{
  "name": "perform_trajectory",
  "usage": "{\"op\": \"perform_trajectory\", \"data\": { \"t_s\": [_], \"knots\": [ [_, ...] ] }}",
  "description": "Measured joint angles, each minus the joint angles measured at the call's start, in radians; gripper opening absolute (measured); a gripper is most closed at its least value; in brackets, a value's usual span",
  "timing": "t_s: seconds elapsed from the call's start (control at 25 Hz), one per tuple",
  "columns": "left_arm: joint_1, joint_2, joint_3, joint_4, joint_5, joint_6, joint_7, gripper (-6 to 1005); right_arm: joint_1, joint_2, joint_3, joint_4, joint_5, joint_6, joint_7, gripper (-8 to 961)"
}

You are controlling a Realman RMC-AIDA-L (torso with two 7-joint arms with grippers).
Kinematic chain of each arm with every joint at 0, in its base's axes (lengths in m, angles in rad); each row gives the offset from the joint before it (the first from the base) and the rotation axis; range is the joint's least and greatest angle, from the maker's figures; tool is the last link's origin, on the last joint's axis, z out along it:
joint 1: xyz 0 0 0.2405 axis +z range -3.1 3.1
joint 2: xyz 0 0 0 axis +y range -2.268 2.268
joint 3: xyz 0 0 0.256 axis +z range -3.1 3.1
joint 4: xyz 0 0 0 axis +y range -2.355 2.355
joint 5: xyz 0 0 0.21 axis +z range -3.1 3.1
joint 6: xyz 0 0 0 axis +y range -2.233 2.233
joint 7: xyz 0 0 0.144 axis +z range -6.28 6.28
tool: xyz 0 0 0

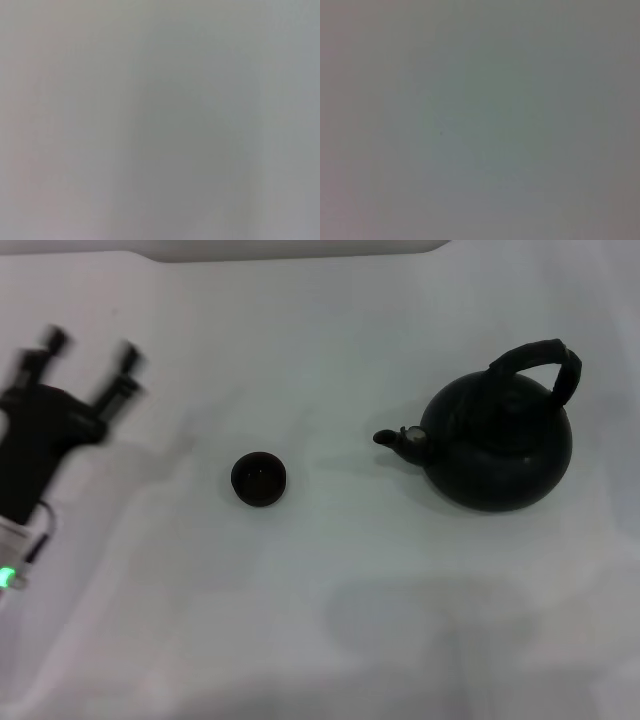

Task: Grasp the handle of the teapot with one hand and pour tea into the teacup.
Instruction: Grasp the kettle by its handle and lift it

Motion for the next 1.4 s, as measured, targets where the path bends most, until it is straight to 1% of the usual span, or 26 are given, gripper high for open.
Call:
{"op": "perform_trajectory", "data": {
  "t_s": [0.08, 0.2, 0.28, 0.32, 0.44, 0.52, 0.64, 0.76, 0.88, 0.96, 1.04, 1.12, 1.24, 1.32, 1.36, 1.4],
  "knots": [
    [0.011, 0.001, -0.005, 0.004, -0.083, -0.031, -0.046, 891, -0.024, -0.001, -0.022, 0.012, -0.001, 0.048, 0.019, 798],
    [0.032, 0.002, -0.005, 0.009, -0.200, -0.025, -0.114, 891, -0.081, -0.003, -0.074, 0.007, -0.001, 0.118, 0.048, 797],
    [0.057, -0.001, -0.006, 0.009, -0.278, -0.022, -0.117, 891, -0.134, -0.006, -0.121, -0.026, -0.006, 0.149, 0.121, 796],
    [0.074, -0.003, -0.006, 0.007, -0.319, -0.022, -0.114, 891, -0.172, -0.008, -0.150, -0.060, -0.015, 0.157, 0.170, 796],
    [0.105, -0.004, -0.005, 0.002, -0.414, -0.023, -0.112, 891, -0.309, -0.013, -0.222, -0.217, -0.087, 0.159, 0.318, 795],
    [0.114, -0.003, -0.005, 0.002, -0.445, -0.021, -0.111, 891, -0.394, -0.015, -0.231, -0.334, -0.177, 0.151, 0.417, 795],
    [0.115, -0.002, -0.006, 0.007, -0.474, -0.019, -0.111, 891, -0.511, -0.016, -0.227, -0.521, -0.366, 0.125, 0.602, 794],
    [0.098, 0.001, -0.006, 0.009, -0.489, -0.004, -0.108, 891, -0.592, -0.016, -0.225, -0.730, -0.580, 0.094, 0.841, 794],
    [0.069, 0.002, -0.005, 0.013, -0.491, 0.019, -0.084, 890, -0.649, -0.005, -0.224, -0.903, -0.741, 0.100, 1.014, 792],
    [0.054, 0.003, -0.002, 0.018, -0.491, 0.026, -0.067, 890, -0.686, 0.003, -0.241, -1.019, -0.823, 0.105, 1.121, 791],
    [0.044, 0.005, 0.000, 0.021, -0.490, 0.028, -0.055, 890, -0.713, 0.005, -0.273, -1.124, -0.904, 0.106, 1.248, 789],
    [0.042, 0.006, -0.001, 0.025, -0.489, 0.027, -0.051, 890, -0.724, 0.005, -0.300, -1.214, -0.985, 0.107, 1.373, 786],
    [0.041, 0.008, -0.004, 0.036, -0.492, 0.018, -0.051, 890, -0.736, 0.006, -0.358, -1.381, -1.162, 0.113, 1.595, 784],
    [0.040, 0.009, -0.005, 0.045, -0.492, 0.015, -0.051, 890, -0.742, 0.007, -0.414, -1.488, -1.279, 0.114, 1.753, 783],
    [0.039, 0.010, -0.006, 0.052, -0.493, 0.013, -0.051, 890, -0.742, 0.008, -0.433, -1.520, -1.316, 0.112, 1.815, 783],
    [0.038, 0.010, -0.006, 0.064, -0.493, 0.008, -0.051, 890, -0.743, 0.009, -0.464, -1.573, -1.369, 0.108, 1.915, 782]
  ]
}}
